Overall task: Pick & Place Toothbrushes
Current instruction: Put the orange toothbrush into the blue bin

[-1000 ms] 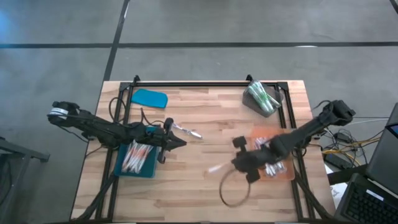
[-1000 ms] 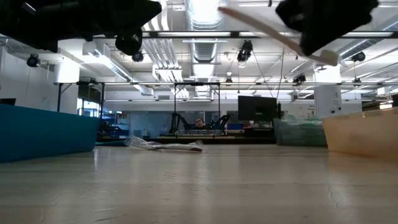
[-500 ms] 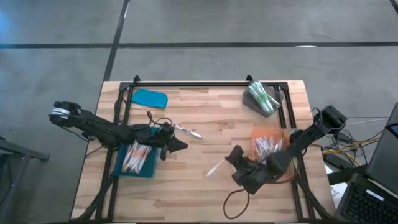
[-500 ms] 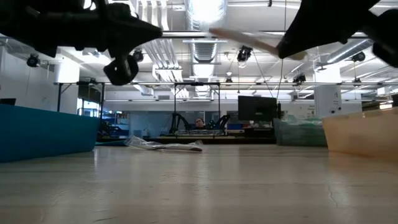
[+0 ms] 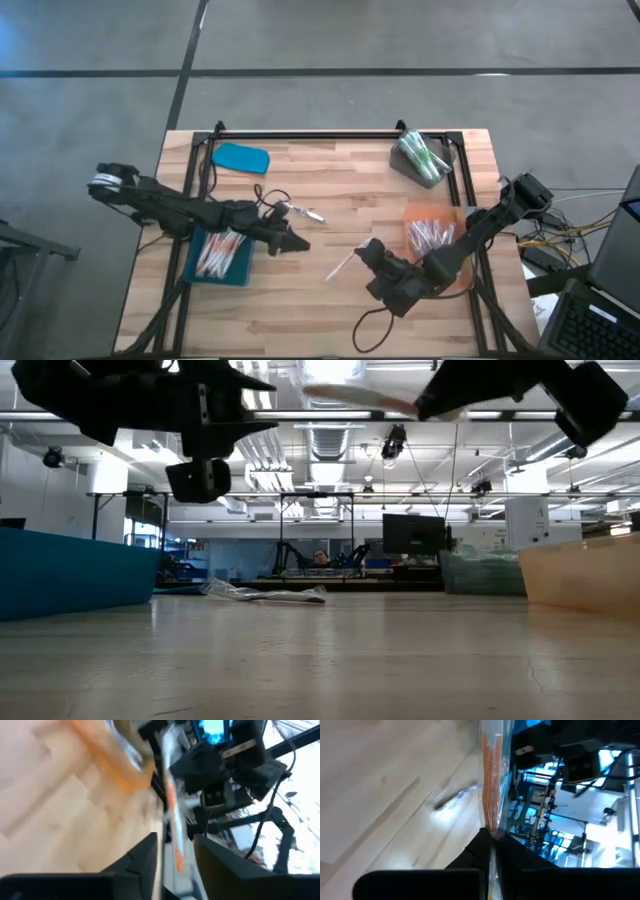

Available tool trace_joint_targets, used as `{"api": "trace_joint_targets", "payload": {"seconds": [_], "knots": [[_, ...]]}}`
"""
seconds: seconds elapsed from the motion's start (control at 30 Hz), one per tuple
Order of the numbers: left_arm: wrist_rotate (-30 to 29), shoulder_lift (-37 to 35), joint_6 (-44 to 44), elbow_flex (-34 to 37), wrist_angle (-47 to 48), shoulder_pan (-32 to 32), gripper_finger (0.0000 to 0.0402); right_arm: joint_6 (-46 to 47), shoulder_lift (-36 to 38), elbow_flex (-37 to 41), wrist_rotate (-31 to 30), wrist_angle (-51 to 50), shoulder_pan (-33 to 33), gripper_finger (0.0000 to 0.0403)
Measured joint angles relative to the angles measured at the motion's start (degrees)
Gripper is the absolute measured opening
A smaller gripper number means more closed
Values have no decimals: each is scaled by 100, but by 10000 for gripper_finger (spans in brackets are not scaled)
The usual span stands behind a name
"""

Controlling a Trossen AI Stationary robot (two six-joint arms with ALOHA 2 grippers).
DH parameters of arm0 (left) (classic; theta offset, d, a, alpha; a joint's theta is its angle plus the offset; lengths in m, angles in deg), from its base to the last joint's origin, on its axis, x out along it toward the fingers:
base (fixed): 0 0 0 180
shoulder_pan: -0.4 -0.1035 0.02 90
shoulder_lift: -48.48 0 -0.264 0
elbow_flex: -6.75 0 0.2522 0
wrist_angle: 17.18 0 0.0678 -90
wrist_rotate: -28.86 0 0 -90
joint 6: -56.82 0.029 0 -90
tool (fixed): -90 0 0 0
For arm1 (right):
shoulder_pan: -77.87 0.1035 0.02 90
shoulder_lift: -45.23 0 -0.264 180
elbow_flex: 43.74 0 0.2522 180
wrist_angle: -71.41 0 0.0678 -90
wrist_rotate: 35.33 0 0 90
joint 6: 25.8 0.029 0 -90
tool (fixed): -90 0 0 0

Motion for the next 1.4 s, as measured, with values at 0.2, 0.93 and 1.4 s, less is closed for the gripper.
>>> {"api": "trace_joint_targets", "payload": {"seconds": [0.2, 0.93, 1.4], "knots": [[674, 421, -559, -420, 6, 14, 171, -459, -31, -335, -144, 39, -3, 10], [2149, 2054, -626, -2222, 23, 28, 167, -799, -26, -466, -156, 144, -27, 11], [2301, 2225, -636, -2405, 283, 28, 61, -802, -26, -431, -189, 268, -52, 7]]}}
